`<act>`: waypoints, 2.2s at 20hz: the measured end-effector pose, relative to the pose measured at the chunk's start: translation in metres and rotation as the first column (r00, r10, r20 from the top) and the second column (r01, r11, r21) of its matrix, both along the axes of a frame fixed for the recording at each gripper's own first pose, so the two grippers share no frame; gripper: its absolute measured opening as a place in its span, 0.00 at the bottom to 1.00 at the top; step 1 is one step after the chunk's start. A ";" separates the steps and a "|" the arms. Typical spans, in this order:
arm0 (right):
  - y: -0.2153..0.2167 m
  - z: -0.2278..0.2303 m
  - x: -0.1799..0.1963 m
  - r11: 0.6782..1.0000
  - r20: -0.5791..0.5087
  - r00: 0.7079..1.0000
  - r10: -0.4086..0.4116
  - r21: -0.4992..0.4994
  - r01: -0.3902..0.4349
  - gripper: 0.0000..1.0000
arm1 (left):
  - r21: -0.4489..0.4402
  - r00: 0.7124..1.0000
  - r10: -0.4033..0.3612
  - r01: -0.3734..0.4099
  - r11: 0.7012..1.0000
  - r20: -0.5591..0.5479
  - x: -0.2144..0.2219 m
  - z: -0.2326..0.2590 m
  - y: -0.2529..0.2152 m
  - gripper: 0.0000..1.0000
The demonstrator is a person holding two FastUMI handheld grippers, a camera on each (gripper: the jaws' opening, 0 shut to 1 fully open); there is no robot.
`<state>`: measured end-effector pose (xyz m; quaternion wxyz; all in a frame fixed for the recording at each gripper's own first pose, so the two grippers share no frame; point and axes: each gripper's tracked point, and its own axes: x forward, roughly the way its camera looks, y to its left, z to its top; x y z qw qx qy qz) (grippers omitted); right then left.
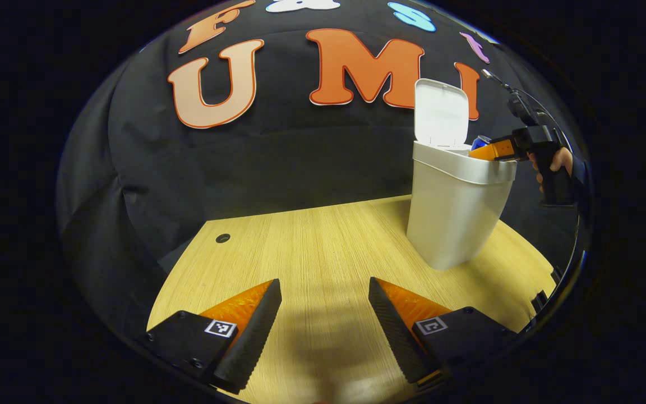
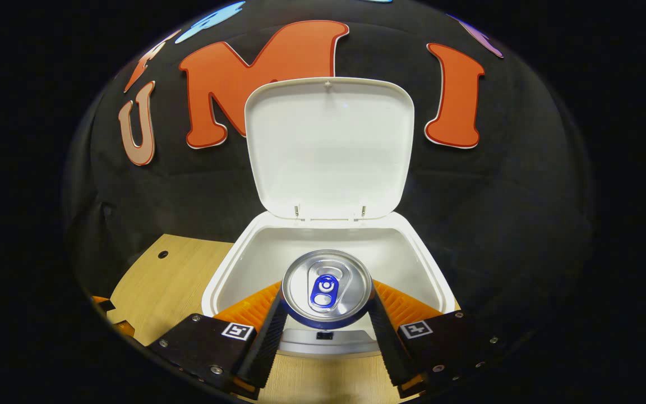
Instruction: Press the lid of the desktop garbage bin to open it, pick up the crumpled paper on the desktop and throw it into the bin, then pick up the pop can on the desktop and drop it into the bin, and finally close the garbage bin lid.
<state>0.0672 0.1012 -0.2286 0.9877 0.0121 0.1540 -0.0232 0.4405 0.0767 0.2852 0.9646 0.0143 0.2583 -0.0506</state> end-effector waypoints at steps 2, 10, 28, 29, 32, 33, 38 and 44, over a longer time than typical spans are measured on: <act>-0.002 -0.001 0.000 1.000 -0.001 1.000 -0.007 0.001 0.007 0.80 | -0.001 1.000 0.001 -0.001 1.000 -0.002 0.002 -0.002 0.003 1.00; -0.001 0.000 0.000 1.000 -0.004 1.000 -0.019 -0.001 0.019 0.81 | -0.007 1.000 -0.011 0.011 1.000 -0.007 0.003 -0.004 0.006 1.00; -0.018 0.071 -0.008 0.998 0.090 0.995 -0.034 -0.045 0.038 0.81 | -0.007 0.999 -0.017 0.017 1.000 0.029 0.003 0.004 0.009 1.00; -0.018 0.081 -0.008 0.998 0.103 0.994 -0.029 -0.050 0.034 0.81 | -0.007 0.999 -0.016 0.017 1.000 0.029 0.003 0.004 0.009 1.00; -0.014 0.114 0.005 0.998 0.149 0.989 -0.023 -0.060 0.032 0.81 | -0.002 0.999 -0.010 0.010 1.000 0.035 0.004 0.005 0.011 1.00; -0.012 0.123 0.006 0.998 0.161 0.987 -0.021 -0.057 0.031 0.81 | 0.006 0.999 -0.006 0.006 1.000 0.040 0.004 0.007 0.013 1.00; -0.019 0.177 0.016 0.997 0.223 0.975 -0.021 -0.074 0.038 0.81 | 0.005 0.999 0.028 -0.028 1.000 0.046 0.000 0.007 0.027 1.00; -0.021 0.237 0.044 0.998 0.298 0.955 -0.012 -0.050 0.028 0.81 | -0.002 0.997 0.069 -0.069 0.998 0.044 -0.003 0.007 0.038 1.00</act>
